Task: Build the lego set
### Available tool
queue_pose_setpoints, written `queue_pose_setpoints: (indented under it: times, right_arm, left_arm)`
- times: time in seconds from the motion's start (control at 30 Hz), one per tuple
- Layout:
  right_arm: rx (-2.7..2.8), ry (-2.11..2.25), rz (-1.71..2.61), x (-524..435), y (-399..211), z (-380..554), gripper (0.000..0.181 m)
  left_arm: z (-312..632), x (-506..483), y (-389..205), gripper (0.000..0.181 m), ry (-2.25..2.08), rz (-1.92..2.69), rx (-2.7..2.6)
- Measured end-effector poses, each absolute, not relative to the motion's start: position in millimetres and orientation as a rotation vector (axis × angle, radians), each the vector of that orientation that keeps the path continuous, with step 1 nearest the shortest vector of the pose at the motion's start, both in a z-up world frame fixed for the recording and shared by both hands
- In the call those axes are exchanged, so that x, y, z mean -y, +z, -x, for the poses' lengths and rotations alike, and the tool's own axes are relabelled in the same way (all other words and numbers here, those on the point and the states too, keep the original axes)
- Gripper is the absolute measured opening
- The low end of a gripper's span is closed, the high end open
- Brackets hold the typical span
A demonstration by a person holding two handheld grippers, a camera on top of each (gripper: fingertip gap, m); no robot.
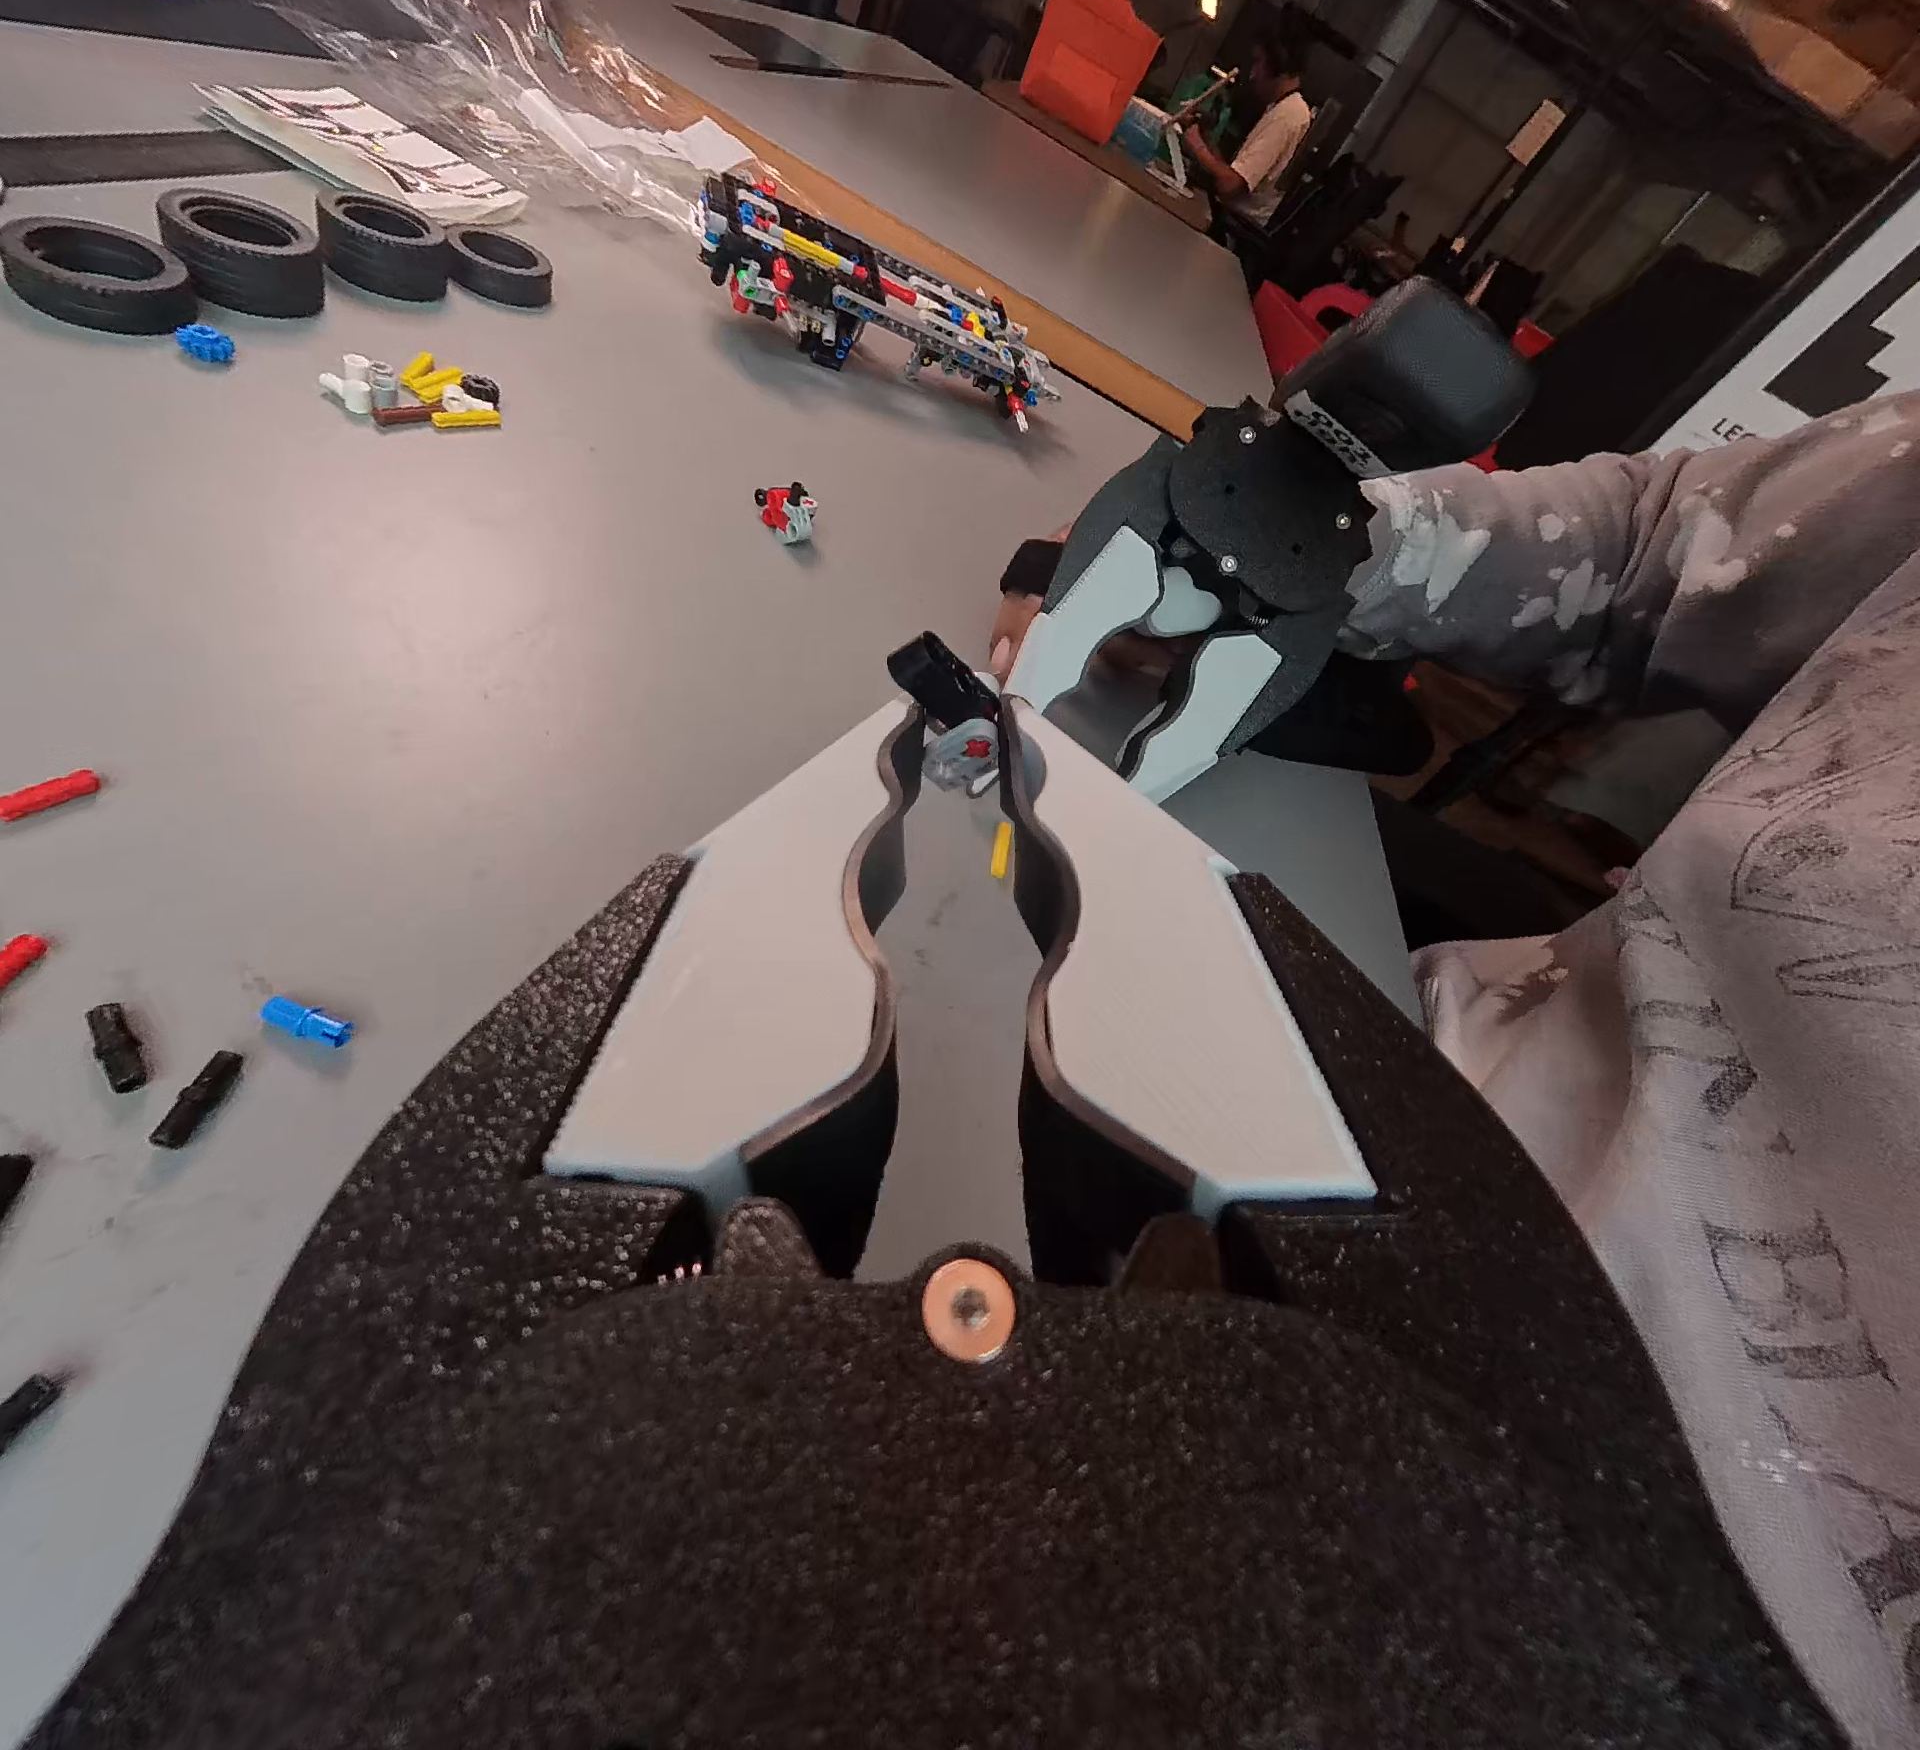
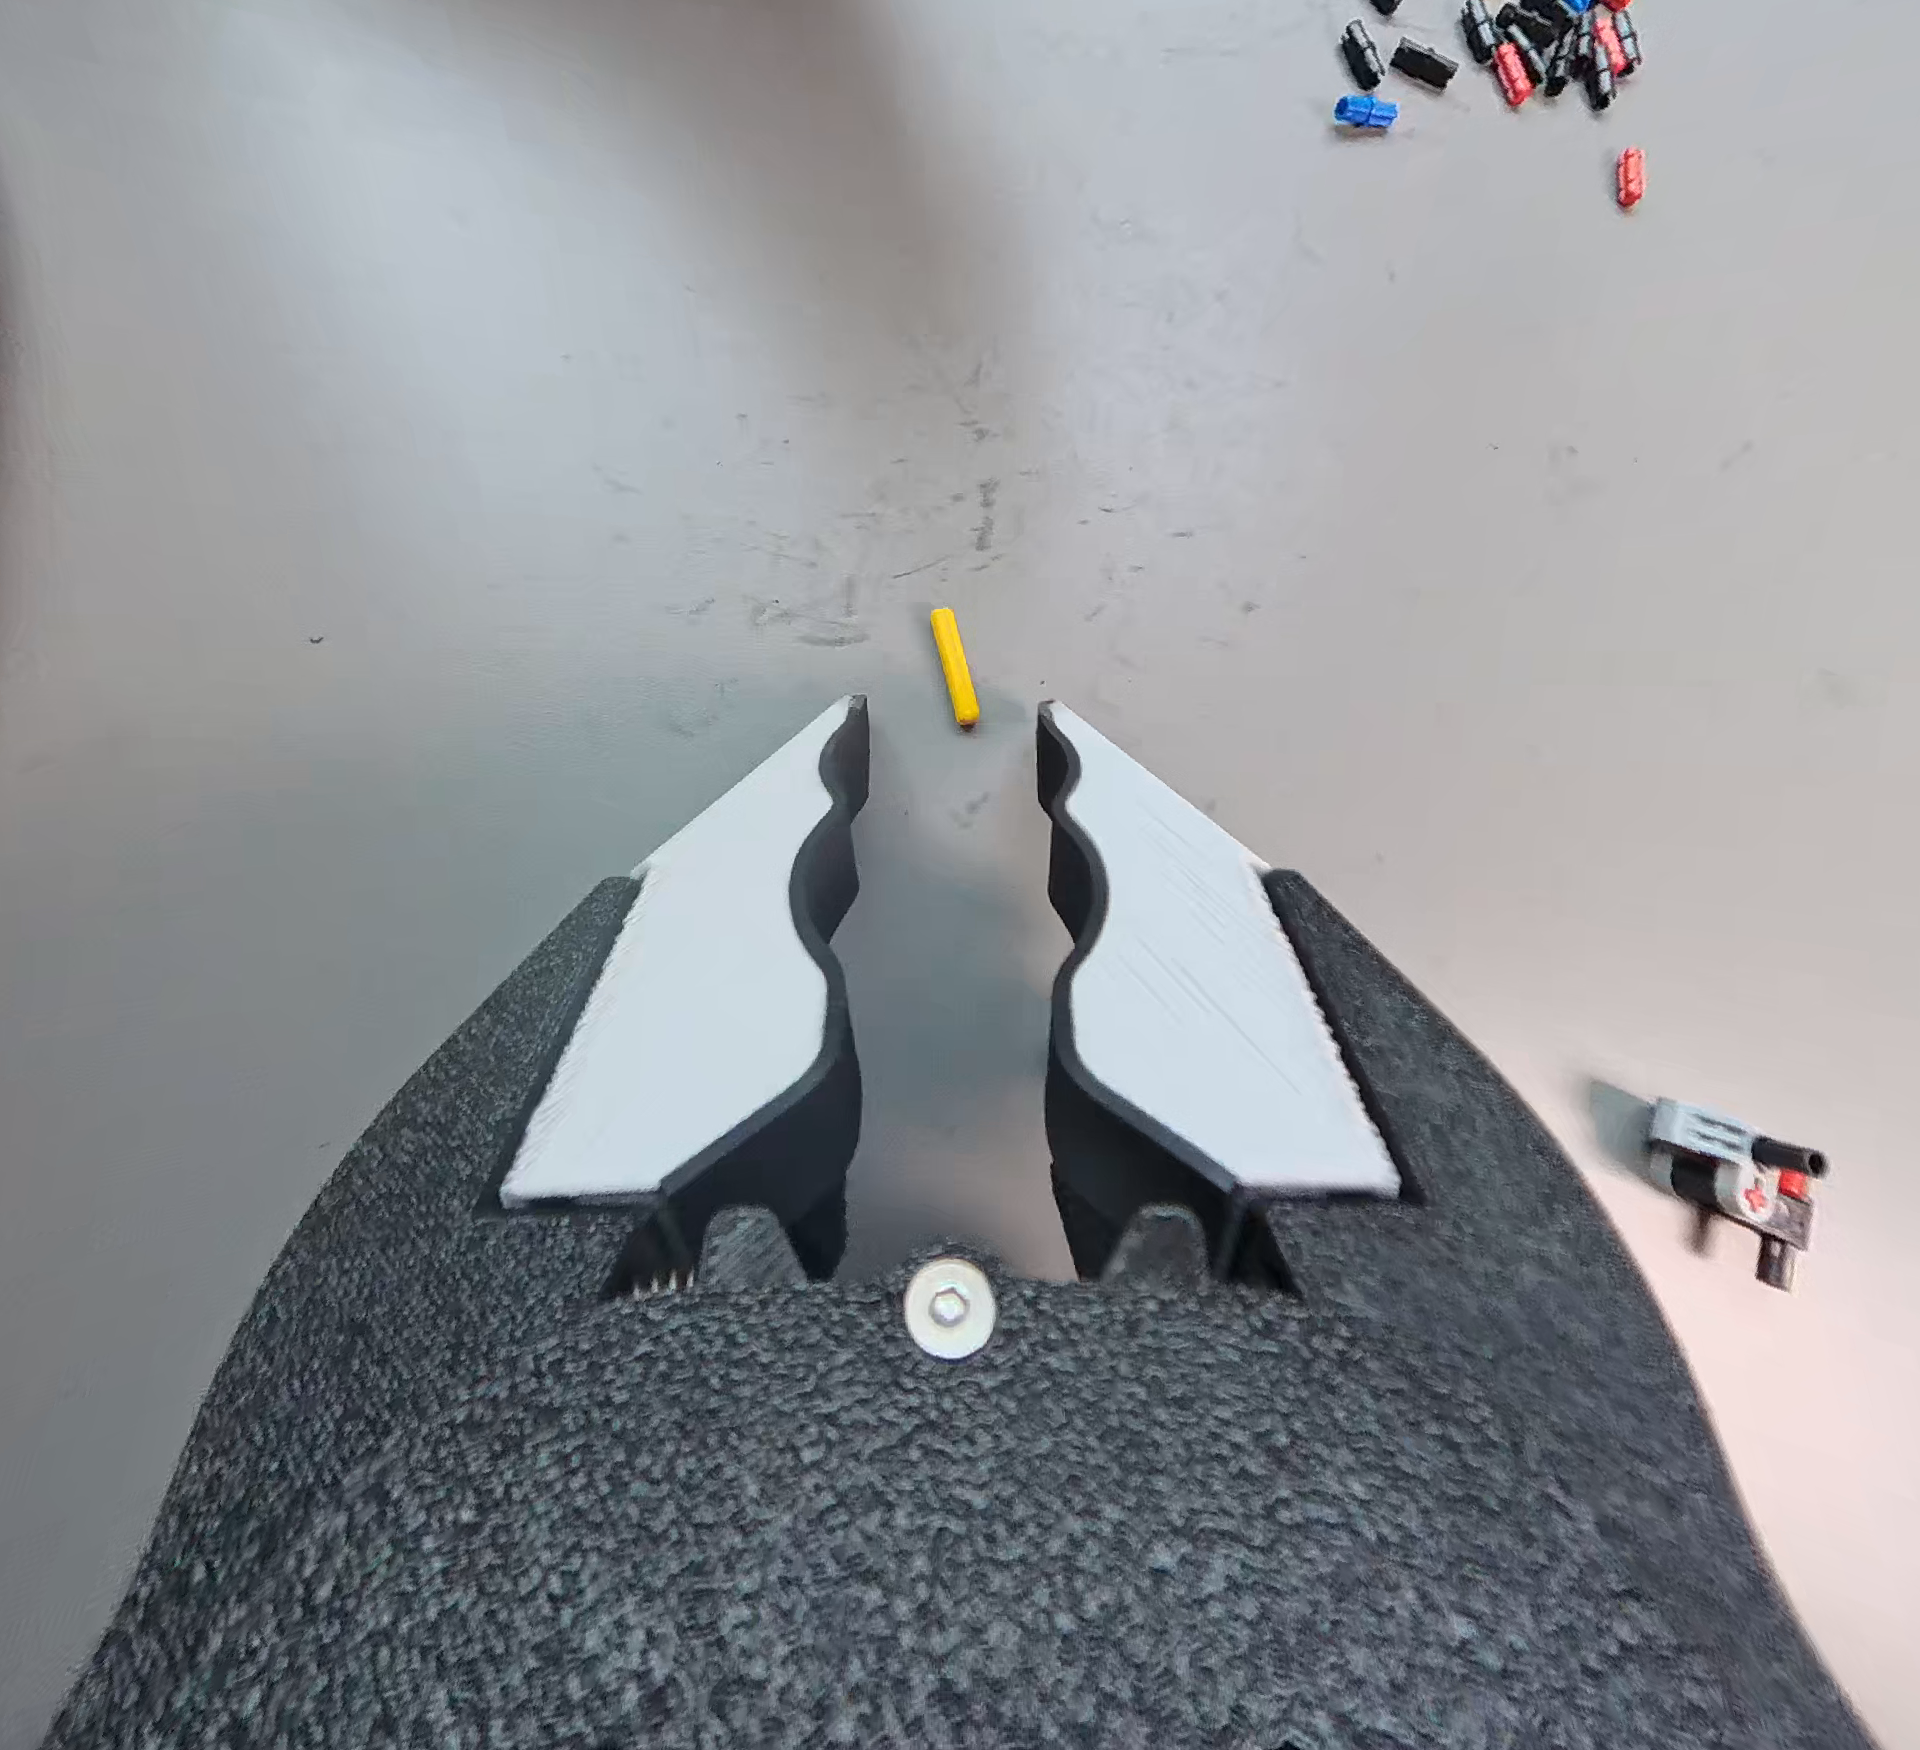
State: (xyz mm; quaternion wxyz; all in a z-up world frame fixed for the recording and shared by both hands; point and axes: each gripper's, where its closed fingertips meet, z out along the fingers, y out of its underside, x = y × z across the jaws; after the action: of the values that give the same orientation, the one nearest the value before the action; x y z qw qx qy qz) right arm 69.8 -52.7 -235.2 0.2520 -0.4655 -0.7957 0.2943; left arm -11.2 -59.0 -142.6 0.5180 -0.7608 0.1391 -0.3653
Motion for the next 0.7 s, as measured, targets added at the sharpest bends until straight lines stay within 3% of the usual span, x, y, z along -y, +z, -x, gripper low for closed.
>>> queue_pose_setpoints:
  times: [0.23, 0.33, 0.5, 0.7]
  right_arm:
    - [2.33, 0.866, 1.243, 58, -238, -65, 0.023]
    - [2.308, 0.826, 1.261, 52, -238, -61, 0.004]
    - [2.269, 0.801, 1.127, 51, -236, -55, 0.002]
    - [1.964, 0.844, 0.854, 41, -171, -21, 0.002]
  left_arm:
    - [-4, 64, -153, 0.013, -0.795, 1.847, -0.481]
    - [-4, 69, -157, 0.013, -0.786, 1.847, -0.474]
    - [-6, 70, -159, 0.013, -0.793, 1.839, -0.489]
    - [-5, 59, -140, 0.013, -0.889, 1.762, -0.438]
